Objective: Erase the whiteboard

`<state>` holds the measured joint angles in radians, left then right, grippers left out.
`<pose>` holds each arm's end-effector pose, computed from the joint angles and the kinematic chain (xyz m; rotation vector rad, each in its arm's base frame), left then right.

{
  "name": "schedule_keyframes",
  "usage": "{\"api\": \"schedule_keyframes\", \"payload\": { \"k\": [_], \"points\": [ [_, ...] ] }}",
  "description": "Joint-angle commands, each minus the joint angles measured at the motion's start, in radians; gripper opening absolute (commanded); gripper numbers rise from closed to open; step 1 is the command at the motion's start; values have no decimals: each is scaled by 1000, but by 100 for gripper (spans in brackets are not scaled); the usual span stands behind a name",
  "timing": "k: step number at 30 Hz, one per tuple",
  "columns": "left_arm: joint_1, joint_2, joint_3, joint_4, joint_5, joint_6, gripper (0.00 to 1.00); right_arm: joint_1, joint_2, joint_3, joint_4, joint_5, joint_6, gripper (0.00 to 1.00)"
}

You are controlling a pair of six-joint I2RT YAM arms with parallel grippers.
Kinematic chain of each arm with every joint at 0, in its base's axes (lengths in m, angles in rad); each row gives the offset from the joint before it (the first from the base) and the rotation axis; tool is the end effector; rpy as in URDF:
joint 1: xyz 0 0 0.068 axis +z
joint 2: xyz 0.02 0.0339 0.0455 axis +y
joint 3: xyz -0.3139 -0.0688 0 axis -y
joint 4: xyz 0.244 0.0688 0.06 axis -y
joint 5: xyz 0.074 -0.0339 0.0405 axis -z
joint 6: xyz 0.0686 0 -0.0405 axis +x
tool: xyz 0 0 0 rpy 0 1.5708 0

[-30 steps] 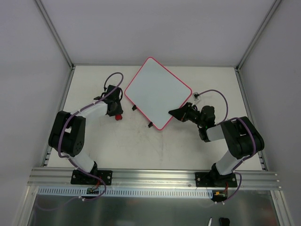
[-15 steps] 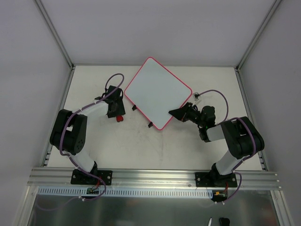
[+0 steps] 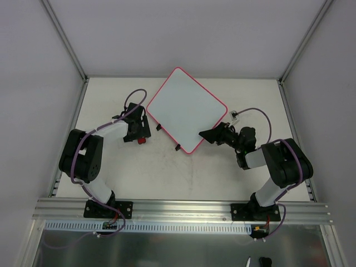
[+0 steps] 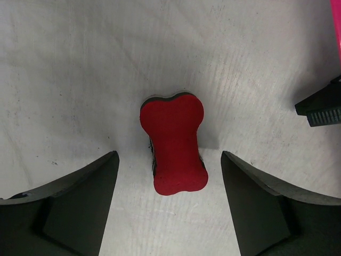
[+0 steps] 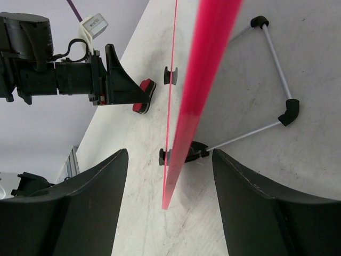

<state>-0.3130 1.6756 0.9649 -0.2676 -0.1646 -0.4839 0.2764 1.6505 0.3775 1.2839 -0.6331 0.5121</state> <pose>0.3422 -0.0989 0.1945 -0.2796 2.5173 -0.1074 0.2807 0.1218 0.2122 -0.3357 1.6397 1.0975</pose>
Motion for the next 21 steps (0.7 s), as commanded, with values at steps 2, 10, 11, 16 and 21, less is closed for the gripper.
{"api": "schedule_keyframes", "payload": {
  "k": [2,10,11,16,21],
  "points": [
    [5,-73,-12,-10,-4,-4,81,-22,-41,-17,249,35,-18,68],
    [5,-119,-32,-9,-19,-10,89,-49,-113,-61,247,50,-43,70],
    [5,-132,-35,-9,-19,-10,91,-55,-124,-74,247,59,-46,70],
    [5,-186,-48,-7,46,-8,99,-74,-216,-132,244,78,-73,72],
    [5,-321,-87,-4,31,-16,99,-92,-319,-176,213,98,-63,74]
  ]
}}
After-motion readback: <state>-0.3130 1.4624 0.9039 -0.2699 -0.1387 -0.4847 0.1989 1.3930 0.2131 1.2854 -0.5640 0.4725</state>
